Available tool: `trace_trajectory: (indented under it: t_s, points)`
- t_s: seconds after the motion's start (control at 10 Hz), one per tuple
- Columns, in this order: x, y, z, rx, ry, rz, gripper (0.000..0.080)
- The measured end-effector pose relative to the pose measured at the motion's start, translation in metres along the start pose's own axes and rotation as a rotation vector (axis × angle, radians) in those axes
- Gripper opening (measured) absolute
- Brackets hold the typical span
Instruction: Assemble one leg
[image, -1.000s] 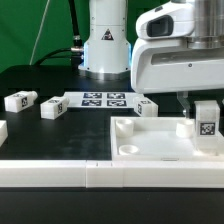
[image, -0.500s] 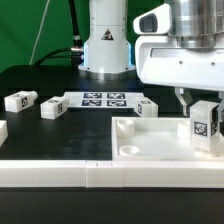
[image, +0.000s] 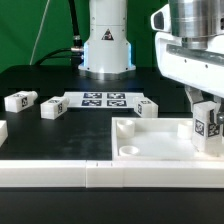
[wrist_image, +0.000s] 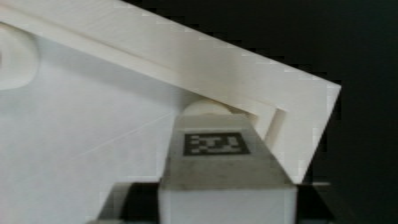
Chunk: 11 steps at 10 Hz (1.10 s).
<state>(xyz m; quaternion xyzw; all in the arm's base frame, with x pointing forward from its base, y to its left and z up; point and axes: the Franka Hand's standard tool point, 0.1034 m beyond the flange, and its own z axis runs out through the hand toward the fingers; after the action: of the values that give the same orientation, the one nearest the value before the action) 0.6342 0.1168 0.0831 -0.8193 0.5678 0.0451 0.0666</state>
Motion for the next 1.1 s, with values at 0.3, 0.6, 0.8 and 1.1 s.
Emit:
trace_trajectory:
  t_s: [0.3, 0.6, 0.8, 1.1]
  points:
    - [-0.001, 0.0, 0.0, 0.0, -0.001, -0.162, 0.0581]
    - [-0.006, -0.001, 0.001, -0.008, -0.008, -0.471, 0.0645]
    - [-0.01, -0.001, 0.002, -0.015, -0.002, -0.711, 0.0648]
    - [-0.013, -0.006, 0.003, -0.083, 0.029, -1.136, 0.0648]
